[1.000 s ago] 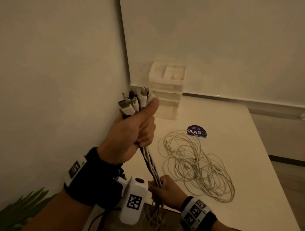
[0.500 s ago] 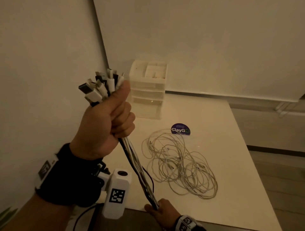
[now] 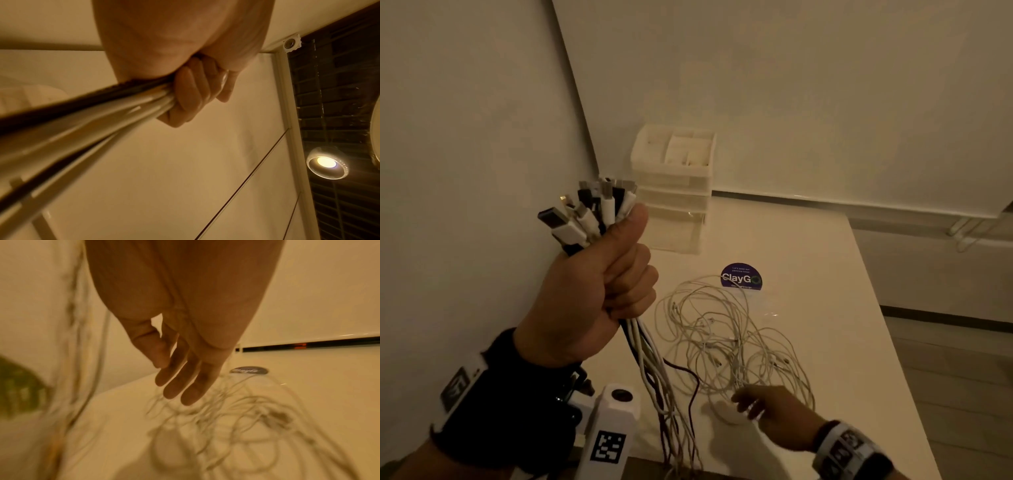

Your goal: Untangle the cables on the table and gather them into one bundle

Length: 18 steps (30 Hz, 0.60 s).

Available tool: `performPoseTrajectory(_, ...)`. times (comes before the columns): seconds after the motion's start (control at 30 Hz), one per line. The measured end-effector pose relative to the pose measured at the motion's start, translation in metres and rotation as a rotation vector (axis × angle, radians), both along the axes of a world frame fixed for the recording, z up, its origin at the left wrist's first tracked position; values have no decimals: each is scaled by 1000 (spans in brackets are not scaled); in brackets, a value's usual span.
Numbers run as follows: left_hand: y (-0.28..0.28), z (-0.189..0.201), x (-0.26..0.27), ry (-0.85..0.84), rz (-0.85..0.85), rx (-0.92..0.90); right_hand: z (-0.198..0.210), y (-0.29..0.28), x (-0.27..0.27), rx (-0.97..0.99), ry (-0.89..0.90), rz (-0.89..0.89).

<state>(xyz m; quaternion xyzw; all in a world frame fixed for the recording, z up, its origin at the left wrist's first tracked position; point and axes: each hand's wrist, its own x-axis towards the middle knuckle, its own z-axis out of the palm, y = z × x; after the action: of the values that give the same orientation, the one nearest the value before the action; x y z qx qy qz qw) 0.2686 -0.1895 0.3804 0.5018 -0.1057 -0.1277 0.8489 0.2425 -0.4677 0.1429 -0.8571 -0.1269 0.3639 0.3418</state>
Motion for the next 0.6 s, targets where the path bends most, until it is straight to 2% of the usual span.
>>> performPoseTrajectory(0.1, -9, -6, 1, 27, 39, 34, -5, -41, 55, -104, -290, -206)
performPoseTrajectory(0.17, -15, -8, 2, 42, 64, 51, -20, -61, 92, -204, -364, -383)
performPoseTrajectory(0.23, -21, -9, 3, 50, 89, 72, -39, -74, 118, -278, -313, -482)
performPoseTrajectory(0.33, -28, -11, 4, 61, 111, 81, -69, -77, 135, -371, -169, -383)
performPoseTrajectory(0.4, -31, -12, 6, 67, 126, 84, -82, -73, 137, -360, -92, -354)
performPoseTrajectory(0.47, -32, -14, 7, 78, 150, 93, -88, -73, 135, -293, -28, -407)
performPoseTrajectory(0.6, -37, -16, 10, 93, 185, 110, -92, -83, 124, -289, -18, -528)
